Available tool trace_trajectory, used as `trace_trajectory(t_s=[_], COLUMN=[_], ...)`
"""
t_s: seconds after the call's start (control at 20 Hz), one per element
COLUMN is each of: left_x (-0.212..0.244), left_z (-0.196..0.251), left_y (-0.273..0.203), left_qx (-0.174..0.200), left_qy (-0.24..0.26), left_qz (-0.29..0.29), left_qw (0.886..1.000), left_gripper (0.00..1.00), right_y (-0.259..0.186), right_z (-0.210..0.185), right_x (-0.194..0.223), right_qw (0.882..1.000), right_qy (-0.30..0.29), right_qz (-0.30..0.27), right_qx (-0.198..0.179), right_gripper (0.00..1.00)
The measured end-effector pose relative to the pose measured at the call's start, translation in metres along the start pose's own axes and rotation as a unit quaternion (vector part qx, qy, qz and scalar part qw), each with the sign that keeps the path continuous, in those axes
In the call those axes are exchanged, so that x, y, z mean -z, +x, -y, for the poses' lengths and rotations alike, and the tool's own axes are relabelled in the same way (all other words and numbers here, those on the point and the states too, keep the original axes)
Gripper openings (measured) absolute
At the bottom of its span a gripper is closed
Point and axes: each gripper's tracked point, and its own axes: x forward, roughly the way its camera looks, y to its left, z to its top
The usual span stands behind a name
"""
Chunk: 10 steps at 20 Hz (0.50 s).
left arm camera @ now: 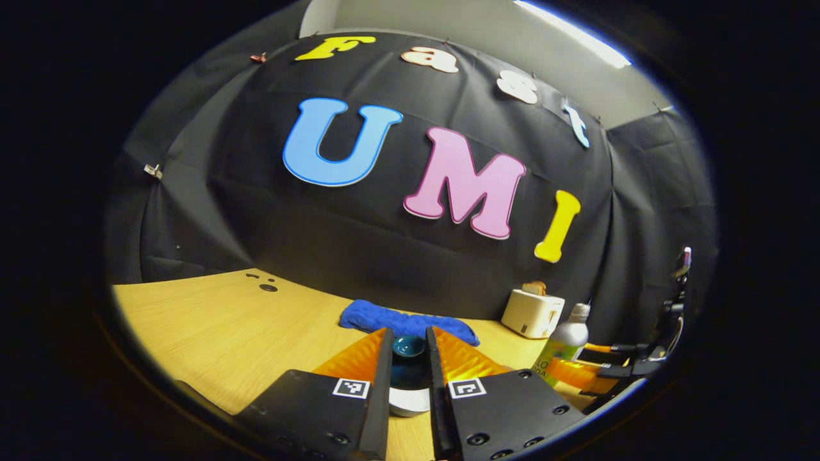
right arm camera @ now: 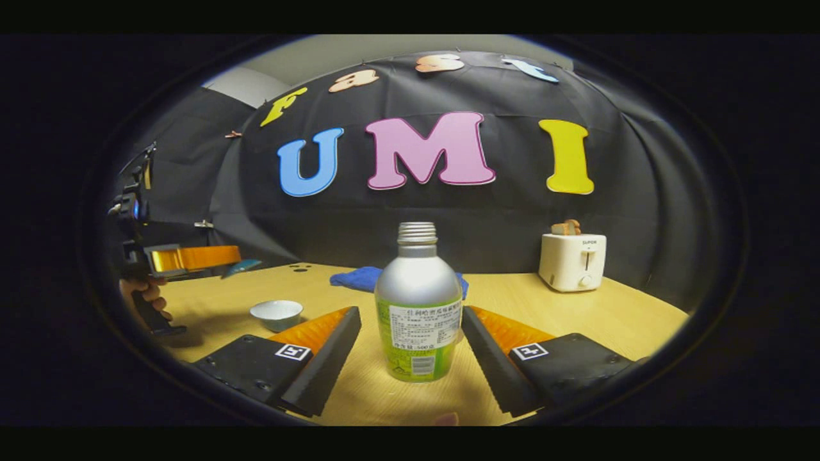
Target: Open the teacup lid with one hand, grasp the water bottle and pour water into the teacup with the other hand; after pouring, place the water bottle on the coaster and then close the teacup lid.
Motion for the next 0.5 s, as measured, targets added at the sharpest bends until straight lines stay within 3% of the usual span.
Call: trace_trajectory(t_s=[0.2,0.25,0.35,0.5], left_x=[-0.012,-0.013,-0.016,-0.017], left_z=[-0.019,-0.021,-0.026,-0.034], left_y=[-0.008,-0.009,-0.013,-0.018], left_qx=[-0.006,-0.004,-0.003,-0.002], left_qy=[-0.014,-0.018,-0.019,-0.012], left_qz=[0.001,-0.001,-0.004,-0.01], left_qw=[1.0,1.0,1.0,1.0], left_gripper=[0.3,0.3,0.3,0.3], right_y=[0.008,0.009,0.011,0.02], right_z=[0.003,0.002,0.0,0.001], right_x=[0.001,0.001,0.0,-0.004], right_qw=[1.0,1.0,1.0,0.998], right_qy=[0.0,-0.001,-0.003,-0.064], right_qz=[-0.001,0.0,-0.002,-0.014], right_qx=[0.013,0.013,0.01,0.02], right_gripper=[0.96,0.86,0.8,0.77])
